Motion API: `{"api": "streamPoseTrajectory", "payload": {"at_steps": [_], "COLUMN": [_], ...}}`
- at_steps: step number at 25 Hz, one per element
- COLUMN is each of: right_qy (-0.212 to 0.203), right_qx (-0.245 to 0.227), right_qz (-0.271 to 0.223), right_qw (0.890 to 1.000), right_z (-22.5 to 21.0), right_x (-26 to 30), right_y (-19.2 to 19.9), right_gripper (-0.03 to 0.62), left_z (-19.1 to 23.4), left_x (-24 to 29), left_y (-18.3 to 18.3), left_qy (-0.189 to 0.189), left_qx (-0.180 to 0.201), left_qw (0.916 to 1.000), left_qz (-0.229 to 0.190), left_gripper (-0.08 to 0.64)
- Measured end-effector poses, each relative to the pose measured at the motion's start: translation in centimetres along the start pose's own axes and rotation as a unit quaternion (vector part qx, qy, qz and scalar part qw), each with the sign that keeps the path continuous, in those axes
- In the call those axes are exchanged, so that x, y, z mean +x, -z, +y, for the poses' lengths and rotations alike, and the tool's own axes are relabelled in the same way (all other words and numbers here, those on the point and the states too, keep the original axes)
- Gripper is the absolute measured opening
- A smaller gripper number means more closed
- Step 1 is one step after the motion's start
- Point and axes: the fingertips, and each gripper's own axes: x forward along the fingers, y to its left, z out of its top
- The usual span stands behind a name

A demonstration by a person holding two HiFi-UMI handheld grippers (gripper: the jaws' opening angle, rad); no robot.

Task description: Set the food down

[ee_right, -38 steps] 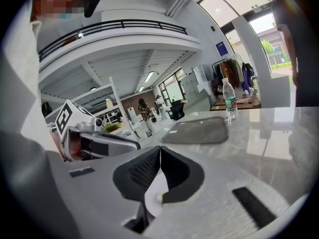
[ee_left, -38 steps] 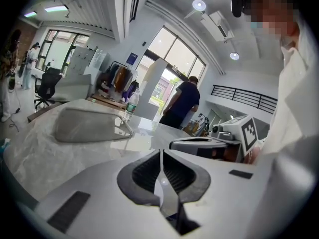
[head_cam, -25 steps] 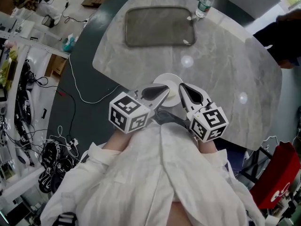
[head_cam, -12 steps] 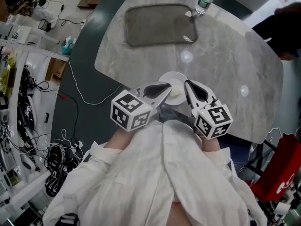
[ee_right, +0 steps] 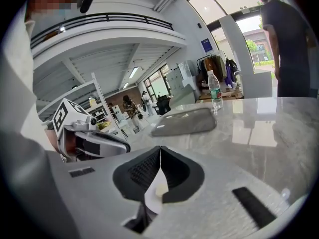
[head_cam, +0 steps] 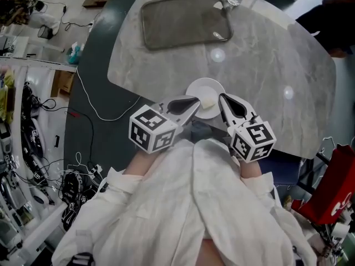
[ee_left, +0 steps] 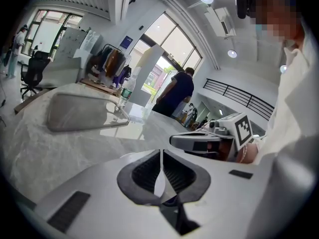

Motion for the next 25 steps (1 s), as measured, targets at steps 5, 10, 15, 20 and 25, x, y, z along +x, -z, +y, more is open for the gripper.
{"api": "streamPoseTrajectory", "payload": {"at_steps": [5,10,15,20,25], "right_qy": [0.007,0.015,0.017,0.011,0.000], "right_qx": [0.016,0.031,0.046,0.052,0.057], "right_qz": [0.016,0.036,0.056,0.073,0.091], "right_qw": [1.000,0.999,0.997,0.996,0.994], "right_z": [-0.6,-1.0,-1.2,-0.6,0.3], "right_x": [0.1,0.0,0.6,1.1,1.7], "right_y": [1.8,3.7,5.4,7.2,8.6], "right_gripper": [0.003,0.003,0.003,0.002,0.003], "left_z": [-0.1,0.0,0.8,1.7,2.6], "left_x": [1.2,1.8,2.1,2.3,2.6], "left_y": [2.0,3.5,4.9,6.5,7.8], "left_qy": [0.015,0.018,0.022,0.015,-0.001], "left_qx": [0.001,-0.012,-0.016,-0.028,-0.048], "left_qw": [0.9994,0.9986,0.9973,0.9962,0.9956], "left_qz": [0.031,0.048,0.069,0.082,0.081], "left_gripper": [0.028,0.028,0.028,0.028,0.028]}}
